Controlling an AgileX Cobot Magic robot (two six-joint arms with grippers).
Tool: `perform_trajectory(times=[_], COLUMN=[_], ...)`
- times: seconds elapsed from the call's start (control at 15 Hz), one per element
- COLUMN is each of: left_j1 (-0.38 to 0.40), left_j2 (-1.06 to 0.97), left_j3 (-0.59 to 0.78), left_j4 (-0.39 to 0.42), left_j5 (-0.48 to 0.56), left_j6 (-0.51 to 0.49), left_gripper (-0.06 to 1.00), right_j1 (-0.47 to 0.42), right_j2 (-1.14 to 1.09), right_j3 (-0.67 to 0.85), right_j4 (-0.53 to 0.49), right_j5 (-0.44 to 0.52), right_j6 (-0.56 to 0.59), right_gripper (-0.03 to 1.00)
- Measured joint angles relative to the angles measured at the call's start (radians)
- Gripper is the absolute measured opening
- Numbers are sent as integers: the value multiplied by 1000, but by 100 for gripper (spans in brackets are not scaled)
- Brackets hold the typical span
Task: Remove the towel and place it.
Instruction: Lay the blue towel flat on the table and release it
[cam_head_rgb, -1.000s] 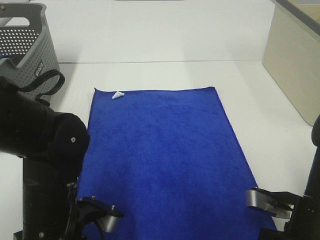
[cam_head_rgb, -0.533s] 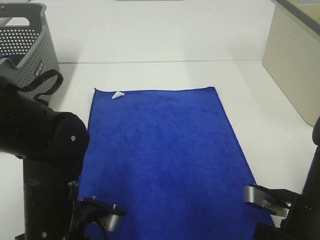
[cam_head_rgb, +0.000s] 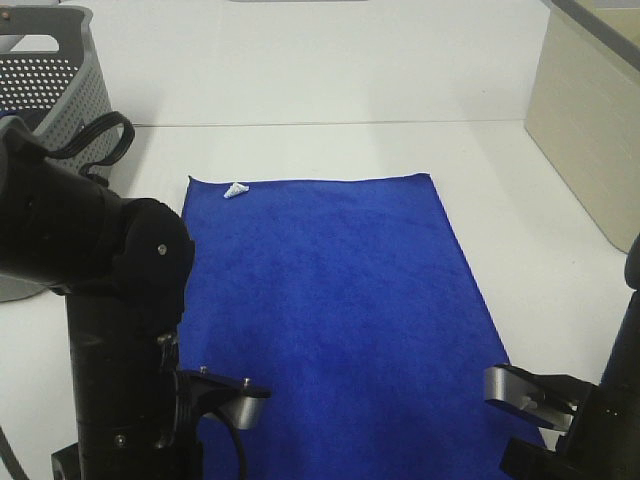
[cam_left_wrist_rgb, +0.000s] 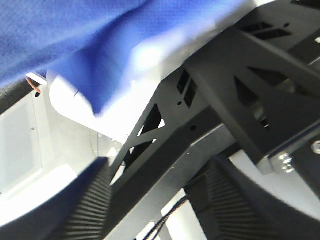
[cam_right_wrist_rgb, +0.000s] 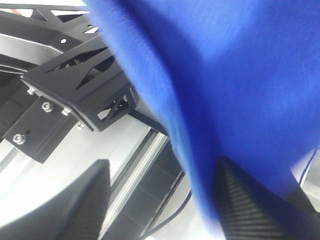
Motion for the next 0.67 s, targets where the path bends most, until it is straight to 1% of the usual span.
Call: perform_trajectory(times=[0.13, 0.33, 0.53, 0.67], left_j1=[0, 0, 0, 0], left_j2=[0, 0, 0, 0], left_j3=[-16, -25, -78, -129], left_j4=[0, 1, 14, 26], left_j5=[46, 93, 106, 107], left_j6=[-11, -13, -16, -16], left_gripper=[61, 62, 62, 62], right_j1=[0, 0, 0, 0], right_j2=[0, 0, -29, -103], right_j3=[0, 0, -2, -45], right_j4=[0, 0, 0, -5], right_j5=[15, 19, 21, 26], right_j6=[0, 0, 1, 10], right_gripper=[62, 66, 67, 67])
